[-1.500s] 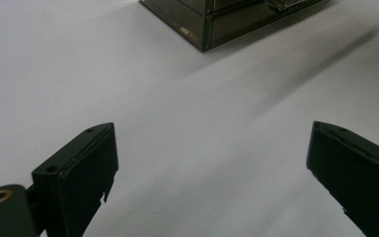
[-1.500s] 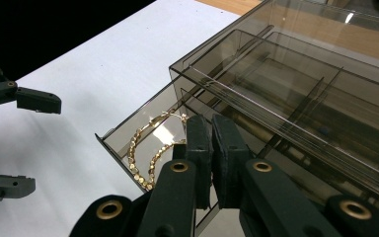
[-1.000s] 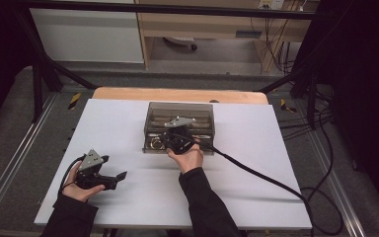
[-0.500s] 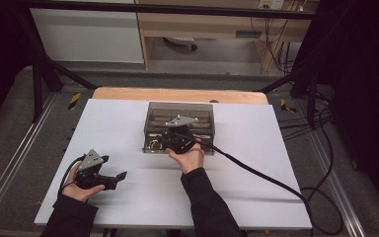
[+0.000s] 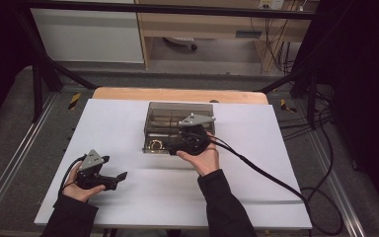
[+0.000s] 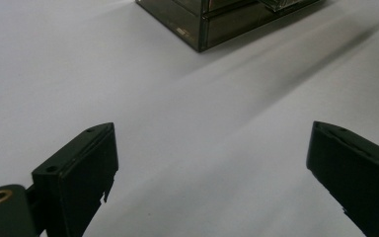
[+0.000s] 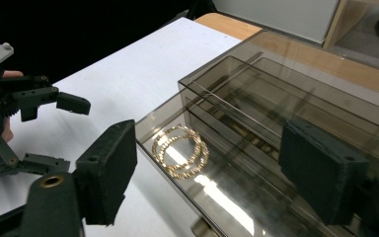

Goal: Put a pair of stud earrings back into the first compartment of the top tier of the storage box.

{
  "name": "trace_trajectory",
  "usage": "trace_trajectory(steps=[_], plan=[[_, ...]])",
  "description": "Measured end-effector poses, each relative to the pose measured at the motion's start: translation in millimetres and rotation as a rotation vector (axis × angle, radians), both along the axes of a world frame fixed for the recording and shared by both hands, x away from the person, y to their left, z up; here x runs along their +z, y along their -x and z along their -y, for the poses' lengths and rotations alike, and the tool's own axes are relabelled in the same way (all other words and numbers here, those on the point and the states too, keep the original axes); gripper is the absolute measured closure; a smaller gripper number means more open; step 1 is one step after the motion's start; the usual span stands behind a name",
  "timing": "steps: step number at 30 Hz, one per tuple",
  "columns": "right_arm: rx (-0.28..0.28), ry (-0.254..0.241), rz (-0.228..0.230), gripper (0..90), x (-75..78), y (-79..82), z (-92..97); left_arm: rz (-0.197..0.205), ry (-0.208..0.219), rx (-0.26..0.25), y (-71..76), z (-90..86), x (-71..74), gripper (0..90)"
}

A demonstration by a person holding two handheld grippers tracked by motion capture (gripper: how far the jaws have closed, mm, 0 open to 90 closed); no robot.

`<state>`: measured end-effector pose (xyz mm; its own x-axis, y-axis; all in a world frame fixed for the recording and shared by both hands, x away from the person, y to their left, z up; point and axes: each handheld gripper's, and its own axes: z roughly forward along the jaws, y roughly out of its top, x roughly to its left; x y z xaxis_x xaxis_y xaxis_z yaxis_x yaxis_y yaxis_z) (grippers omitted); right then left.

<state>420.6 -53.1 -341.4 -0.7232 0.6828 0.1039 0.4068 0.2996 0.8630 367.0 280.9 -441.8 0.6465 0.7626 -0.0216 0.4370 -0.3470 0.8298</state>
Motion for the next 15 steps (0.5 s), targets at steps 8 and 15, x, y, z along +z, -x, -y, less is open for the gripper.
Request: trace_trajectory(steps=[8,15], plan=[[-0.021,0.017,0.006,6.3,-4.3,9.4,32.2,-0.008,-0.003,-0.006,0.2,1.4,-0.1,5.4],[-0.051,0.002,-0.007,2.3,-13.5,13.9,64.7,-0.012,-0.003,-0.009,0.0,1.6,-0.4,5.4]])
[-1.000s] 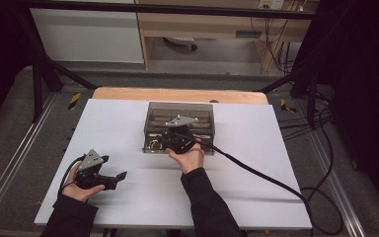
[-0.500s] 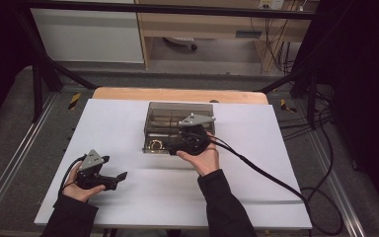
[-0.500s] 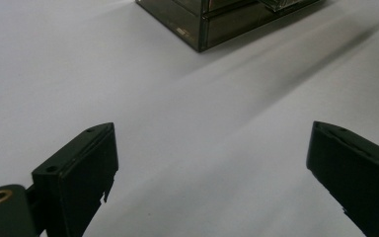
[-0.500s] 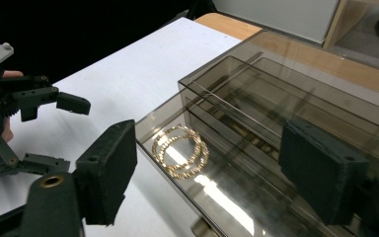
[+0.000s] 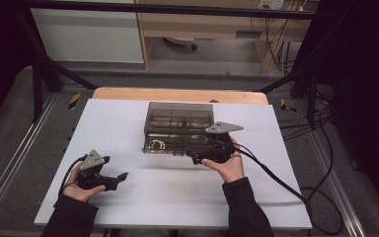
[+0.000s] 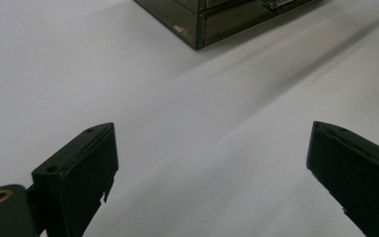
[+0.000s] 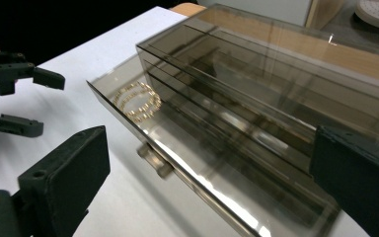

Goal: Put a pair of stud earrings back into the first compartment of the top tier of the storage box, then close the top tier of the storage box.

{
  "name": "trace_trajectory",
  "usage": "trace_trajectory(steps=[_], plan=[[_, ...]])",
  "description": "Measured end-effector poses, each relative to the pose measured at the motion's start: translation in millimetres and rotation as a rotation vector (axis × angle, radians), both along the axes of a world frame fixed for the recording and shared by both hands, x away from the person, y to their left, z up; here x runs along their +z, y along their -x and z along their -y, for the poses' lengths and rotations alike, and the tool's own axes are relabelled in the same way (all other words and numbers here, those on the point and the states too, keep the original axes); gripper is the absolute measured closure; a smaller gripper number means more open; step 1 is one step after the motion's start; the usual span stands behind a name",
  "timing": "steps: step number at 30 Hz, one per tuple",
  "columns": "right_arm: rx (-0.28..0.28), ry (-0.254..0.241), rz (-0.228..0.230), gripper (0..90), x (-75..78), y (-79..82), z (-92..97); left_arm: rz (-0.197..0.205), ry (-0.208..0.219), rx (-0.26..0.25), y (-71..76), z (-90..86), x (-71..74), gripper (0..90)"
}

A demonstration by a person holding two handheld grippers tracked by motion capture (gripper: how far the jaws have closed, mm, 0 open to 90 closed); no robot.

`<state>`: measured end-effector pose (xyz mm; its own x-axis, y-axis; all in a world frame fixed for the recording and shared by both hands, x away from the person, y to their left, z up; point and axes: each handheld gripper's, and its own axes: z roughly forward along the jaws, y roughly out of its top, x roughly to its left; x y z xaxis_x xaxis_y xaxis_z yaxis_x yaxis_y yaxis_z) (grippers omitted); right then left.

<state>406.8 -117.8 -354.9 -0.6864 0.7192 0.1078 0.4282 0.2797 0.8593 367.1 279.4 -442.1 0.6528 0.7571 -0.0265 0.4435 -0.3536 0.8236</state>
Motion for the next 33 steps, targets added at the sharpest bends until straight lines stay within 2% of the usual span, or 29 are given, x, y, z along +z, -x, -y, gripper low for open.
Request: trace_trajectory(steps=[4,9,18,24,33], plan=[[-0.021,-0.004,-0.021,1.3,-4.6,2.5,17.2,-0.003,0.002,-0.002,0.1,1.0,0.0,5.4],[-0.019,-0.004,-0.028,0.7,-11.8,7.0,42.3,-0.007,0.005,-0.009,0.4,2.6,0.2,5.5],[-0.046,-0.022,-0.054,0.6,-31.9,19.6,88.8,-0.009,-0.001,-0.027,1.8,6.6,2.3,6.1],[-0.06,-0.012,-0.074,0.6,-47.6,27.7,111.0,-0.012,-0.002,-0.035,2.8,9.5,3.0,6.4],[-0.078,-0.03,-0.097,0.6,-68.0,38.0,136.4,-0.02,-0.012,-0.062,4.7,17.8,4.0,7.2]])
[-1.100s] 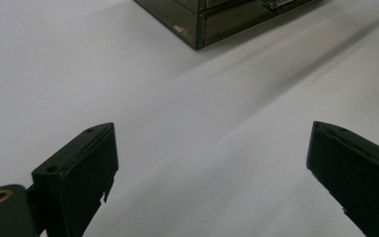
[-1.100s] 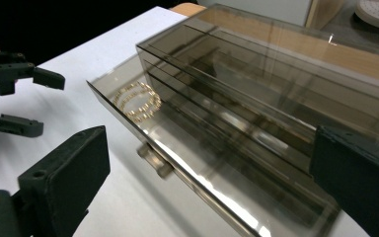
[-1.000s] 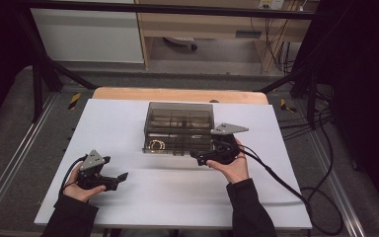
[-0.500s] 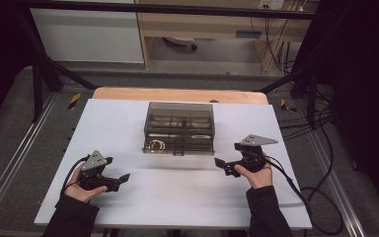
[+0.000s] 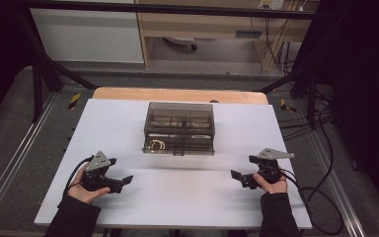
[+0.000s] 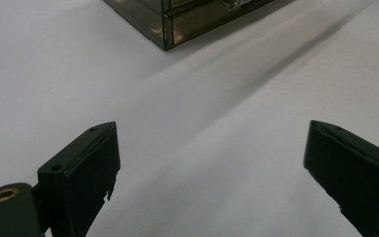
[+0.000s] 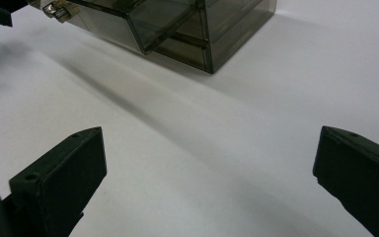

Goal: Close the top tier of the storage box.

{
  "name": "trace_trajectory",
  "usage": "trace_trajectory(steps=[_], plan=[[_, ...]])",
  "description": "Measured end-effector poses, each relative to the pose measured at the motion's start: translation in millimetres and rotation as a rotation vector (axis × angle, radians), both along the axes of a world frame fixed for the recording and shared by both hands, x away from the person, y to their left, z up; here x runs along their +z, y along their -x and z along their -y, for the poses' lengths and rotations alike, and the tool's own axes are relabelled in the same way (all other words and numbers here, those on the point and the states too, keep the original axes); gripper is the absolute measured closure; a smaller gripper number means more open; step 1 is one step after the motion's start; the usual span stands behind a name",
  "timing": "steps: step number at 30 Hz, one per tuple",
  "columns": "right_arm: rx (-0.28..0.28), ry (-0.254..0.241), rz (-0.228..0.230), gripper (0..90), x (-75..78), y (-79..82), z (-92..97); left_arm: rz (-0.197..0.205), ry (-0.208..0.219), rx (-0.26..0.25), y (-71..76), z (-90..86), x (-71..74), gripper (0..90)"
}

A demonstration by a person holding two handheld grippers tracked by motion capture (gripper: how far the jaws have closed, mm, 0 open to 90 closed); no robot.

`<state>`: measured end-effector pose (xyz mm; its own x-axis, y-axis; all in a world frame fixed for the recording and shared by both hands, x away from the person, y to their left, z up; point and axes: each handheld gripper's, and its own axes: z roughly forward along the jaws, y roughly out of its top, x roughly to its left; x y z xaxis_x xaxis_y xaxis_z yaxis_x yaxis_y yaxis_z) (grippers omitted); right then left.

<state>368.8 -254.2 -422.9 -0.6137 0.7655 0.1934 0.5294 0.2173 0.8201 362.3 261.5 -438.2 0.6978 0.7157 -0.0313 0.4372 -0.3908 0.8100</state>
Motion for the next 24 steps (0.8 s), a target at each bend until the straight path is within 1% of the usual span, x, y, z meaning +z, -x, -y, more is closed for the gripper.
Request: trace_trajectory(steps=[2,4,9,12,17,19,21,24], plan=[[-0.006,0.004,0.0,0.6,-2.1,1.2,3.6,-0.001,-0.001,-0.008,0.9,2.5,0.5,7.3],[-0.006,-0.008,0.001,0.6,-3.6,2.5,6.3,-0.002,0.0,-0.017,1.7,5.0,1.4,7.7],[-0.004,-0.003,-0.001,0.6,-7.3,3.3,10.2,-0.009,0.007,-0.031,3.3,12.2,4.0,10.7],[-0.002,0.005,-0.013,0.6,-9.3,3.9,11.1,-0.015,0.007,-0.036,3.8,16.9,5.2,13.1],[0.013,0.03,-0.017,0.6,-12.4,2.8,8.9,-0.031,0.002,-0.052,3.4,24.7,5.8,18.9],[0.01,0.034,-0.024,0.6,-13.1,3.0,8.2,-0.035,0.001,-0.06,3.5,27.9,6.9,22.2],[0.012,0.038,-0.019,0.6,-13.3,3.1,8.3,-0.039,-0.001,-0.066,3.6,31.1,8.0,26.0],[0.01,0.04,-0.025,0.6,-13.8,3.7,7.6,-0.043,-0.01,-0.074,3.3,36.7,9.3,30.8]])
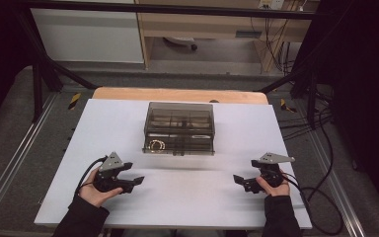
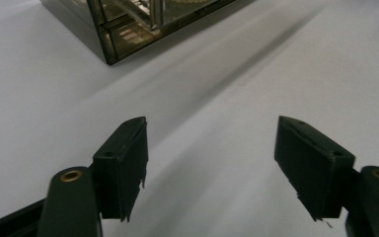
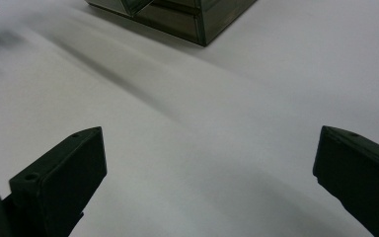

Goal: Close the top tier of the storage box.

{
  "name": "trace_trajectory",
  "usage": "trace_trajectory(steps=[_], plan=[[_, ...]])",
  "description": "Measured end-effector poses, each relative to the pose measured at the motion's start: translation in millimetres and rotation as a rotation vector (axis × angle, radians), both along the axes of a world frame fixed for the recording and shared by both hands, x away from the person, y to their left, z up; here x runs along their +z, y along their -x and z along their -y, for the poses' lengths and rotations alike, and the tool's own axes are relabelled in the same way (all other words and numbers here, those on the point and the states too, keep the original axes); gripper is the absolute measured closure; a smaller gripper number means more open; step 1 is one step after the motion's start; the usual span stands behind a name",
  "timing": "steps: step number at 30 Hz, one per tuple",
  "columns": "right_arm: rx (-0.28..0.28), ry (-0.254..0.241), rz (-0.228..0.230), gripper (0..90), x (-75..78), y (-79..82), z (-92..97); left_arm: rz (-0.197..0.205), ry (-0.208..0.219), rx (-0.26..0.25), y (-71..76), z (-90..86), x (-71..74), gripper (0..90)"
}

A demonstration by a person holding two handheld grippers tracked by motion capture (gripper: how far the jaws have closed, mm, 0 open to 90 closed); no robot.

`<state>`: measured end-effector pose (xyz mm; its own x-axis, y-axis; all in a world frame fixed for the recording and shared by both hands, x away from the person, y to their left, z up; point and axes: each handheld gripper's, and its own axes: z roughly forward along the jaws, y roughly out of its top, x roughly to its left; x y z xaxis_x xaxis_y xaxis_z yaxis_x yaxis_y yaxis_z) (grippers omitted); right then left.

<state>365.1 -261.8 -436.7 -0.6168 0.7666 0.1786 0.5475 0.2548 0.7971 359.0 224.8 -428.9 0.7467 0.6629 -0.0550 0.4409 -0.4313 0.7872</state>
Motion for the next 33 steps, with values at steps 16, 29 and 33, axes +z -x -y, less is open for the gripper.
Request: trace_trajectory(steps=[16,29,33], plan=[[-0.01,-0.004,0.005,0.6,-1.2,0.4,3.6,0.004,-0.03,-0.044,-4.0,39.2,19.3,55.3],[-0.012,0.0,0.003,0.6,-1.2,1.4,3.2,0.01,-0.039,-0.059,-12.9,68.1,29.4,70.1],[-0.01,0.002,0.007,0.6,-1.4,1.5,3.0,0.006,-0.033,-0.067,-15.7,75.7,30.3,74.3]])
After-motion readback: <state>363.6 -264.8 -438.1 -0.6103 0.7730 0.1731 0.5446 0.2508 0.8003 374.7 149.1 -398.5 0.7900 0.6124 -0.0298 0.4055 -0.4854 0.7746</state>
